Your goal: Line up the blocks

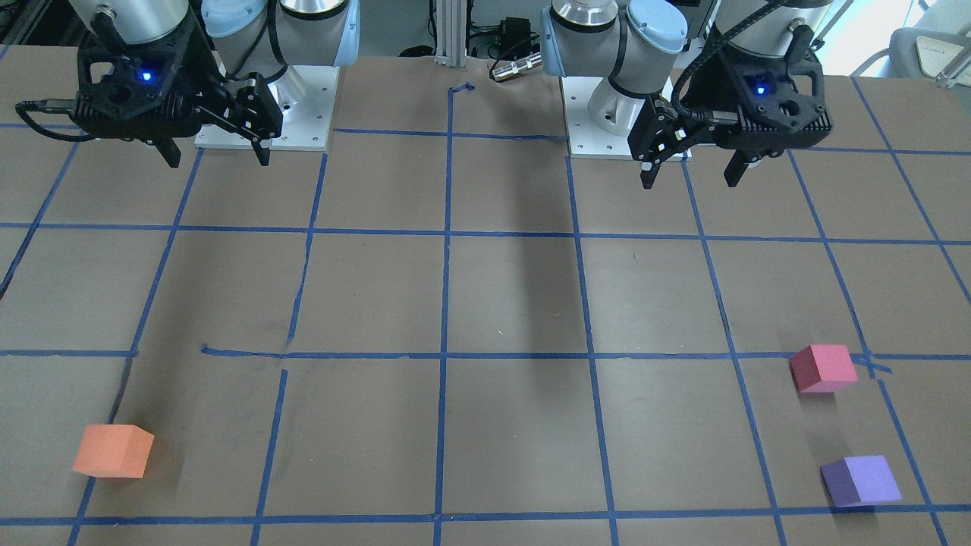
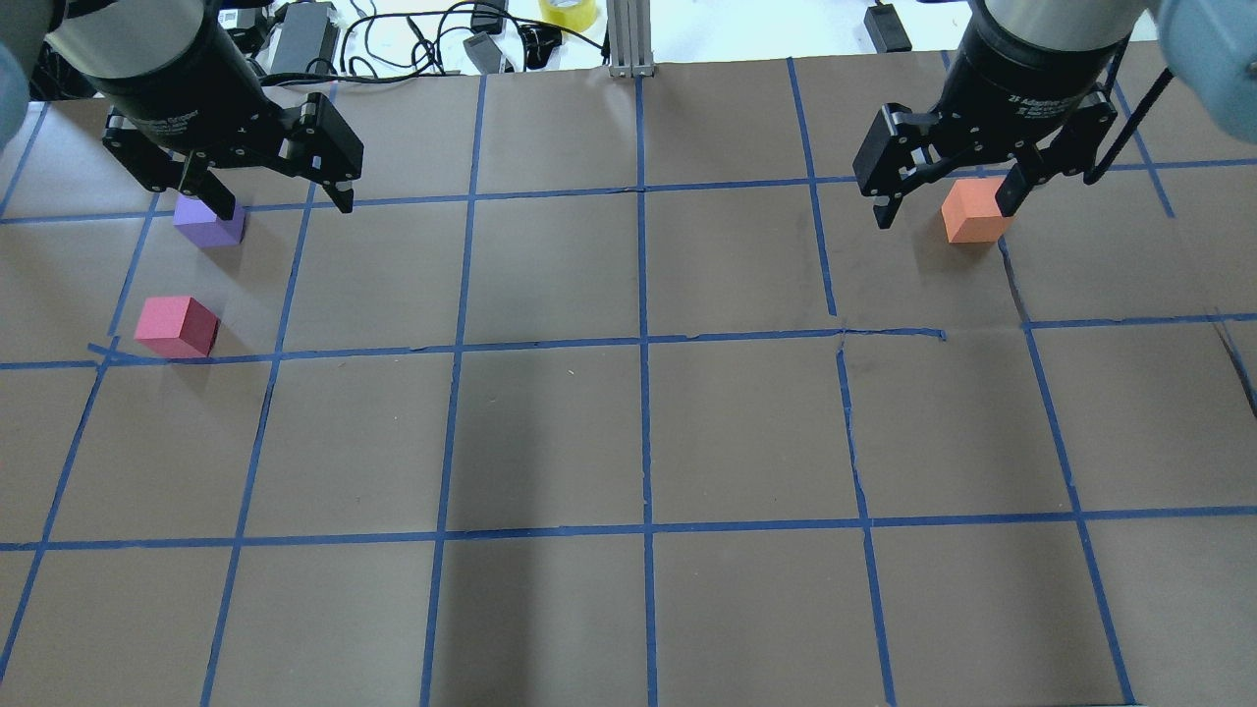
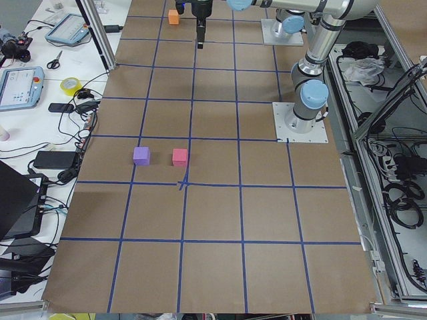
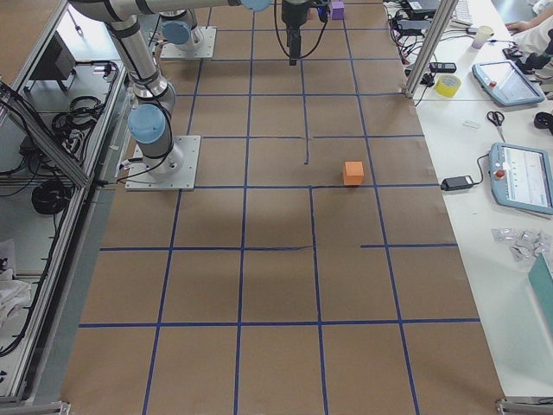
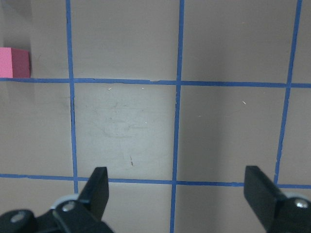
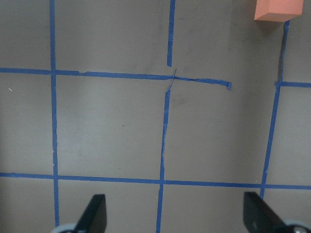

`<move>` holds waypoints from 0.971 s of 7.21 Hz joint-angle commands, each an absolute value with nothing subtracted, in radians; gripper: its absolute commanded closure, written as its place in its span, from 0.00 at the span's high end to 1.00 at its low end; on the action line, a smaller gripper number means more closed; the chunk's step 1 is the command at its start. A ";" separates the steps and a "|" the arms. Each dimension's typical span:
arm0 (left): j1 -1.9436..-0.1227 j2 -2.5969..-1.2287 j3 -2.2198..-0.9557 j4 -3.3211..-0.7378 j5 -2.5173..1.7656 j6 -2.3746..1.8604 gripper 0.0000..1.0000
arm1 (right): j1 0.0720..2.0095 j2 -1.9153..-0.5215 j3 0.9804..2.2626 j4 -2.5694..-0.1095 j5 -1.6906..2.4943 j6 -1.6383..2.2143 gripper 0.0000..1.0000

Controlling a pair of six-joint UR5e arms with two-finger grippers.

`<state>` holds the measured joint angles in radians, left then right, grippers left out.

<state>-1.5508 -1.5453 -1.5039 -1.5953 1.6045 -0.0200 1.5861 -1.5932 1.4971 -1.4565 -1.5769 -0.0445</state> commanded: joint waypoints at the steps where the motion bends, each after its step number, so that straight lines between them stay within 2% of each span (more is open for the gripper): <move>1: -1.551 -1.543 -1.505 -1.595 1.605 -0.020 1.00 | 1.586 -1.594 1.496 -1.457 -1.577 -0.043 1.00; 7: -1.551 -1.545 -1.505 -1.595 1.605 -0.021 1.00 | 1.588 -1.588 1.496 -1.466 -1.577 -0.061 1.00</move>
<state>-1.5508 -1.5446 -1.5048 -1.5953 1.6046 -0.0213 1.5884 -1.5910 1.4956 -1.4645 -1.5717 -0.0582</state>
